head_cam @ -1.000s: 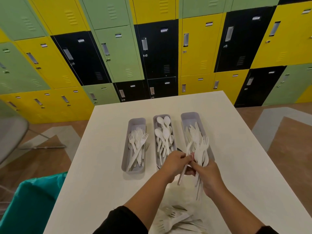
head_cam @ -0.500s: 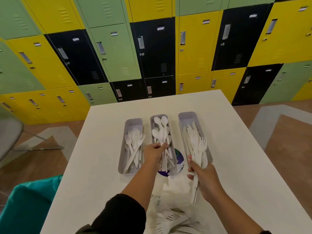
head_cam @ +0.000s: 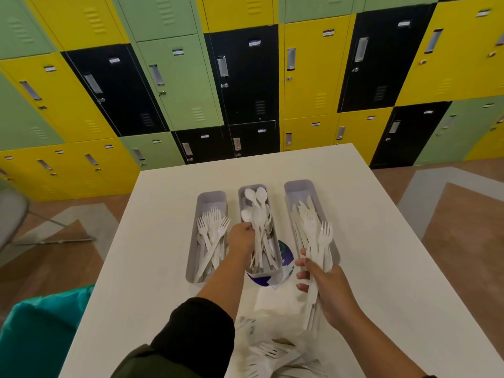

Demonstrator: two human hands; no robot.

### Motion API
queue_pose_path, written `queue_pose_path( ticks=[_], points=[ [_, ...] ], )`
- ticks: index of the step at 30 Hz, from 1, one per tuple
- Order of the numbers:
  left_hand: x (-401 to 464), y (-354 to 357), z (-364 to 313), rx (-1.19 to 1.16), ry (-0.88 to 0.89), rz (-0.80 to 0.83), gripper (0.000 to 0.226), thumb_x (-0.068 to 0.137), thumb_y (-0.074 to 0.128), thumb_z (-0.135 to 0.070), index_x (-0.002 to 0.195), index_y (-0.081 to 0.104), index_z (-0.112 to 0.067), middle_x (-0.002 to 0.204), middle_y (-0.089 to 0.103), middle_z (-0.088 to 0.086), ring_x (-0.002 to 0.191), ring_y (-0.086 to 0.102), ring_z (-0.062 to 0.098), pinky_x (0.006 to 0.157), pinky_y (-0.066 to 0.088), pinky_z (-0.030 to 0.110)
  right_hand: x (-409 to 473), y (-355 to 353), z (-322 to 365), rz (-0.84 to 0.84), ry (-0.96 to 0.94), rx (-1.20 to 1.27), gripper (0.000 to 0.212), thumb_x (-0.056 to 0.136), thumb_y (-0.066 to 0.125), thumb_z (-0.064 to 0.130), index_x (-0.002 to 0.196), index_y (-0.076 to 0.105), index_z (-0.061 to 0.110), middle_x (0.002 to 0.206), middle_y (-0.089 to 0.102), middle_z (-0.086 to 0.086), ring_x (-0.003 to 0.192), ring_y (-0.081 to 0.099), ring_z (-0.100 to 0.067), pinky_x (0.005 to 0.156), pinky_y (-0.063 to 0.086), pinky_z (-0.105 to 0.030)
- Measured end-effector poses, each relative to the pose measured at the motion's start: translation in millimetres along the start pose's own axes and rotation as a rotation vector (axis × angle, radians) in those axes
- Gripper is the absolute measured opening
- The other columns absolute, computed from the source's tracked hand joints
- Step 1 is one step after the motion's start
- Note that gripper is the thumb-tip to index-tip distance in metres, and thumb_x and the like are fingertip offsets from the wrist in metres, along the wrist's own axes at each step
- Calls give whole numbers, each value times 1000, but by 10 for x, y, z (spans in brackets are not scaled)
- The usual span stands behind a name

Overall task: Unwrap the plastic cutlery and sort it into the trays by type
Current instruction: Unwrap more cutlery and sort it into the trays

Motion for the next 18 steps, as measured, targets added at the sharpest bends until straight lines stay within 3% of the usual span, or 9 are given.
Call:
queue_pose_path(
  ticks=[3,4,5,6,8,11,13,15,18],
  points=[
    [-54,5,-2,128,81,-30,27,89,47,1,63,50,-7,65,50,9,66,47,25,59,39,26,-14,26,-1,42,-8,-34,22,95,50,14,114,60,8,92,70,-8,69,61,-16,55,54,-25],
    [-119,-2,-51,216,128,-53,19,90,49,-2,74,58,-8,75,57,8,75,52,27,64,42,25,-15,32,-4,52,-9,-45,24,96,49,15,115,60,5,93,71,-8,69,61,-15,55,54,-25],
    [-189,-5,-104,240,178,-83,14,91,51,-8,97,64,-8,94,62,8,89,58,27,74,44,26,-19,39,-1,59,-9,-54,25,96,48,16,115,60,4,94,71,-7,68,61,-14,55,54,-25],
    [-268,6,-158,213,200,-85,25,93,53,-15,116,60,-8,111,62,8,102,59,26,82,44,26,-17,44,-2,63,-10,-59,24,97,48,16,114,61,5,94,72,-7,67,61,-14,55,54,-25],
    [-419,77,-256,91,204,106,36,94,53,-31,120,58,-8,119,62,8,109,59,23,87,45,27,-23,53,7,66,-13,-69,22,96,49,16,110,62,6,90,72,-7,63,59,-14,53,52,-24],
    [-695,270,-309,31,76,596,49,89,57,-44,123,53,-9,113,62,8,100,62,20,91,50,32,-30,72,19,75,-24,-120,19,96,50,17,106,64,10,66,60,-5,52,47,-12,47,43,-23],
    [-828,351,-316,34,111,693,47,83,66,-39,118,52,-11,105,64,4,93,64,16,83,54,26,-35,106,13,96,-17,-177,18,96,46,12,105,60,14,61,50,-2,50,40,-11,44,38,-22],
    [-894,408,-311,-12,144,637,30,83,69,-33,101,55,-14,86,64,-4,73,62,5,61,49,13,-45,142,0,106,-3,-203,20,96,41,8,104,58,14,61,51,-1,51,38,-11,43,36,-22],
    [-955,405,-334,-144,111,535,32,86,64,-33,103,56,-7,87,65,5,66,55,9,49,39,17,-73,179,16,123,3,-219,16,97,42,11,103,56,17,64,51,-1,51,38,-10,45,35,-22]
  ],
)
Point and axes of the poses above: each hand's wrist, its own x-axis towards the middle knuckle, its own y-axis out of the palm, z = x × y, the point moved 3 cm from there along x, towards the middle knuckle
